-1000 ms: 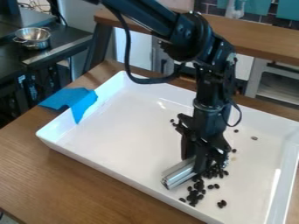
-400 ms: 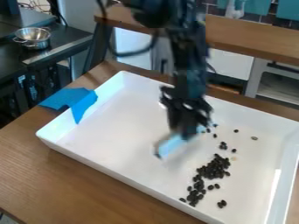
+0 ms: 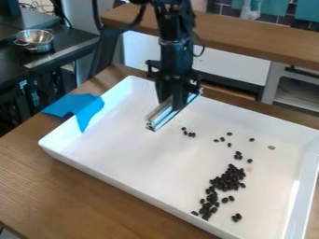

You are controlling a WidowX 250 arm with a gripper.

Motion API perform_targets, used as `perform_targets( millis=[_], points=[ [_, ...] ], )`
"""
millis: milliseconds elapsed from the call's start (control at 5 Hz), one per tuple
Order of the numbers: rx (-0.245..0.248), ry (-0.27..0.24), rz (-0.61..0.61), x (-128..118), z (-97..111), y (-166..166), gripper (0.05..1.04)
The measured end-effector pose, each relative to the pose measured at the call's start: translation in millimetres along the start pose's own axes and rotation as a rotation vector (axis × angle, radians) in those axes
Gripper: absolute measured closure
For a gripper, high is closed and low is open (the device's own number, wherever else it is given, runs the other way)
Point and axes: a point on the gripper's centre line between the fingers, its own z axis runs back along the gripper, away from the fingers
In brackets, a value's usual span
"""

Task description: Sweep into pile

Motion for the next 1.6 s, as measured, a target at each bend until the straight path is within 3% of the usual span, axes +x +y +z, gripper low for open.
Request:
perform_targets(
  millis=[400, 800, 1000, 1600],
  points=[
    [0.082, 0.041, 0.021, 3.8, -28.9, 19.8, 0.716],
    [0.164, 0.076, 0.0, -1.1, -54.4, 17.5, 0.716],
    [0.178, 0.102, -0.021, -2.1, -55.0, 10.7, 0.716],
    [0.11, 0.174, -0.094, -3.5, -56.2, -25.8, 0.716]
  ],
)
